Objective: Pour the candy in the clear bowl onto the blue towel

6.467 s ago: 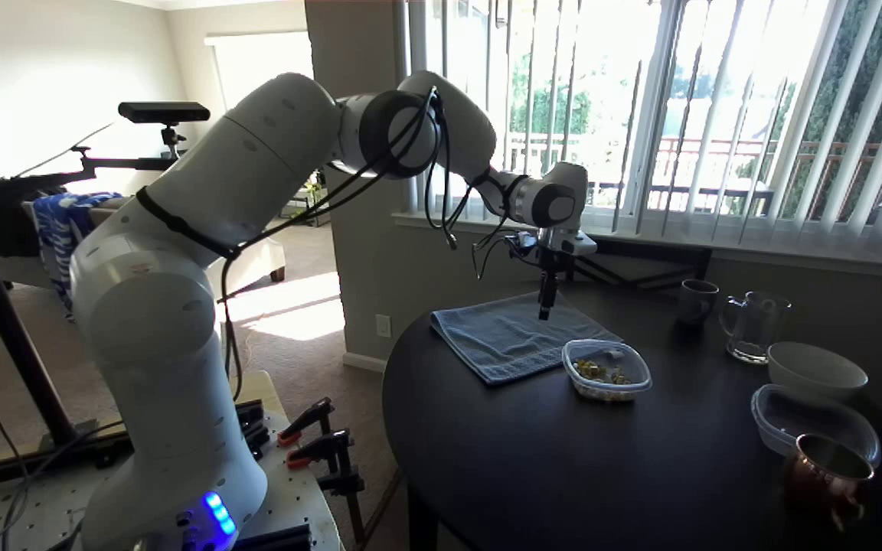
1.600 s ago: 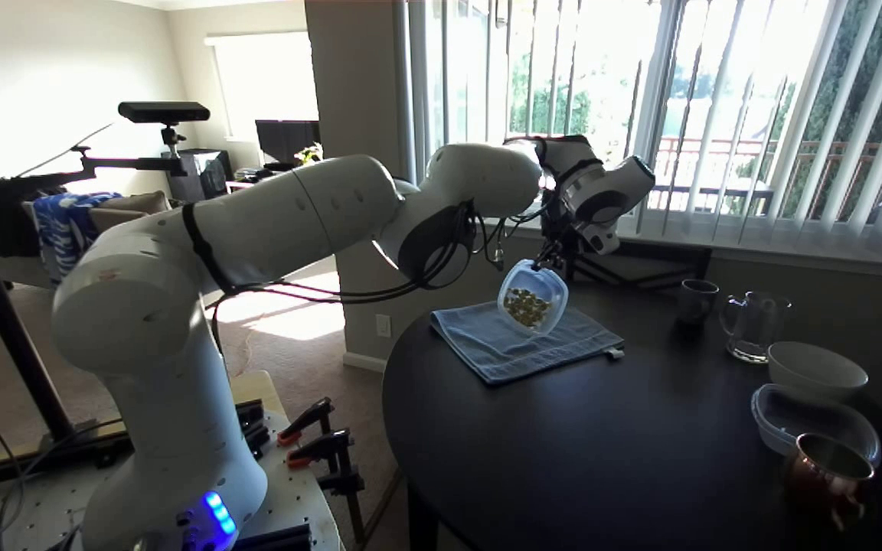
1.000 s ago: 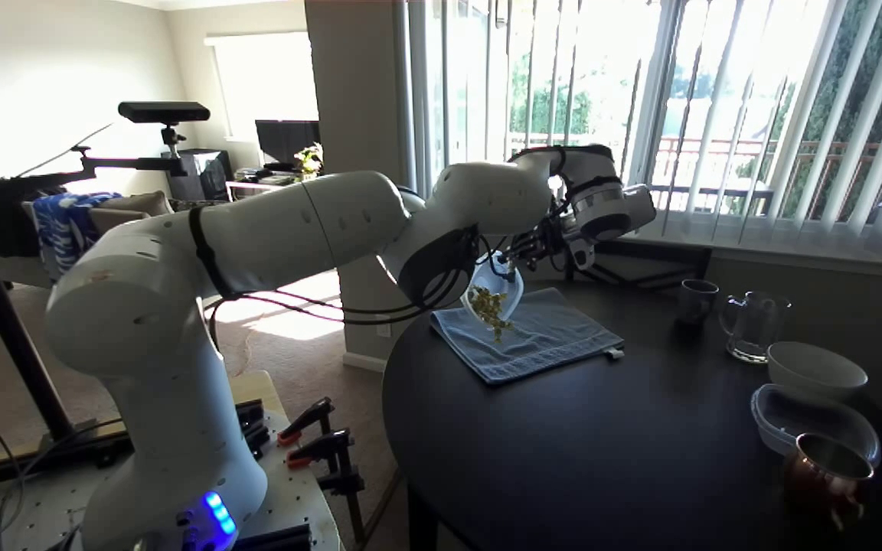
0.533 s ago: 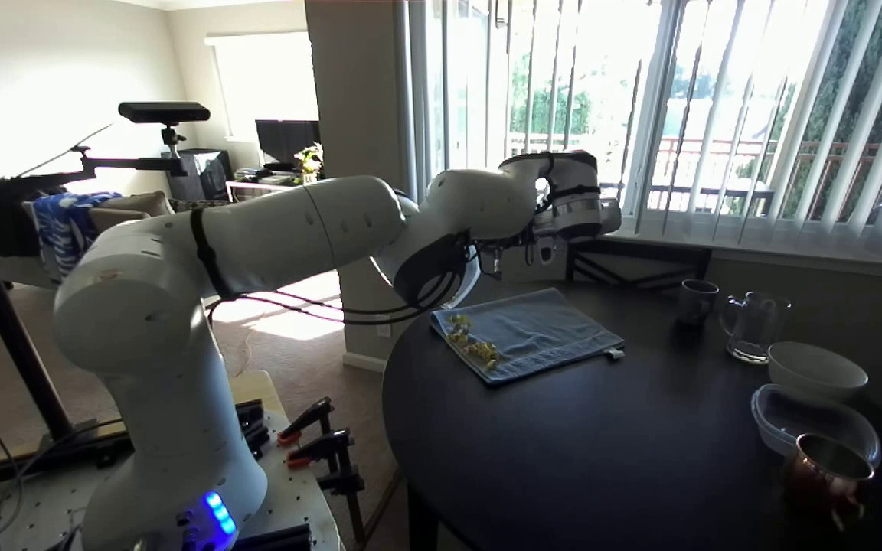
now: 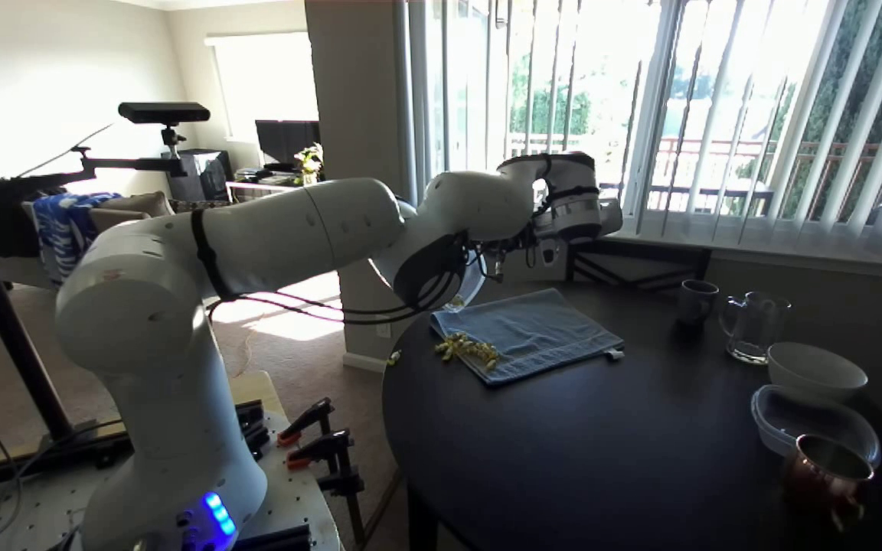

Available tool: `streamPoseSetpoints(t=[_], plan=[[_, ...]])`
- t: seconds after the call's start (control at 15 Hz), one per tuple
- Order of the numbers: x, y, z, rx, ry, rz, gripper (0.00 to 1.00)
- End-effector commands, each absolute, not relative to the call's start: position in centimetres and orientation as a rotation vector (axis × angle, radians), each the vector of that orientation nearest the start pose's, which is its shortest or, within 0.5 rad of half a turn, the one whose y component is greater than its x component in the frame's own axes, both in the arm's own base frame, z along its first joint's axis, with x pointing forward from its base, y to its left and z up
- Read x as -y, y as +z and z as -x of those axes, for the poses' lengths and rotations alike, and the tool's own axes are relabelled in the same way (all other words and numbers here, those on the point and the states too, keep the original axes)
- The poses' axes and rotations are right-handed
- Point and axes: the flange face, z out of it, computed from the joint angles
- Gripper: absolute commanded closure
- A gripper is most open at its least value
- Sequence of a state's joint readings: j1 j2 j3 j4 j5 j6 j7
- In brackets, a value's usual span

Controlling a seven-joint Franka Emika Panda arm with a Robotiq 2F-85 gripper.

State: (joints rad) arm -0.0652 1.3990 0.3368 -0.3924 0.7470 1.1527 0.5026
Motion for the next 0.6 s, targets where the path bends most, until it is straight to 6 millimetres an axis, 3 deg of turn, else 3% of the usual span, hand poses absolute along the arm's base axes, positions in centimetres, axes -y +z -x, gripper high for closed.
streamPoseSetpoints(t=[0.0, 0.33, 0.53], plan=[[-10.7, 24.0, -74.7, -0.401, 0.929, 1.964, 0.98], [-9.4, 24.1, -76.2, -0.544, 0.877, 1.88, 0.98], [-8.5, 24.3, -76.1, -0.515, 0.919, 1.757, 0.98]])
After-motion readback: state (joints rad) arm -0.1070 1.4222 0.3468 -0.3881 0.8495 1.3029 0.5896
